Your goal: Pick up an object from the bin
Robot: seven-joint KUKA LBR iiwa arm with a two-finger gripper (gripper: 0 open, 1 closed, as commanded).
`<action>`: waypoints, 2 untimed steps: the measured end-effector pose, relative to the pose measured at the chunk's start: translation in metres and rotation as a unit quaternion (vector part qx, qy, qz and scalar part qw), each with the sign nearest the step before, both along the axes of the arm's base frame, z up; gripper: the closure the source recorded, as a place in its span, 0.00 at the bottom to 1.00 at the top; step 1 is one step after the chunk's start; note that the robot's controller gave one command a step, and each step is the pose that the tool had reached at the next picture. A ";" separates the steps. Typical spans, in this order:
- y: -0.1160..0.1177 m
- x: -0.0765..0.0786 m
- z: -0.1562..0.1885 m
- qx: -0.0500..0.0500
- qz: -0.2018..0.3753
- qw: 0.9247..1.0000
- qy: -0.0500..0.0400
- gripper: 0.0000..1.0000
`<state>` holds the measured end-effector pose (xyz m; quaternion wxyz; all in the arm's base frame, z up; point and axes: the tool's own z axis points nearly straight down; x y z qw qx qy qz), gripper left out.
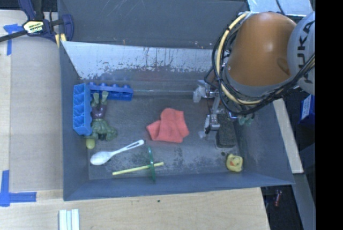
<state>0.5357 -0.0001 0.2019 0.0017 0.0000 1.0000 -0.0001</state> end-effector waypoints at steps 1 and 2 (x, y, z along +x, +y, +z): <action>0.026 0.003 -0.070 0.000 -0.001 1.000 -0.003 0.00; 0.075 -0.003 -0.110 -0.001 0.111 0.994 -0.004 0.00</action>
Offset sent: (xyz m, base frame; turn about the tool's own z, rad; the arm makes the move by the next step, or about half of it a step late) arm -0.0072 0.1088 -0.1319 -0.3574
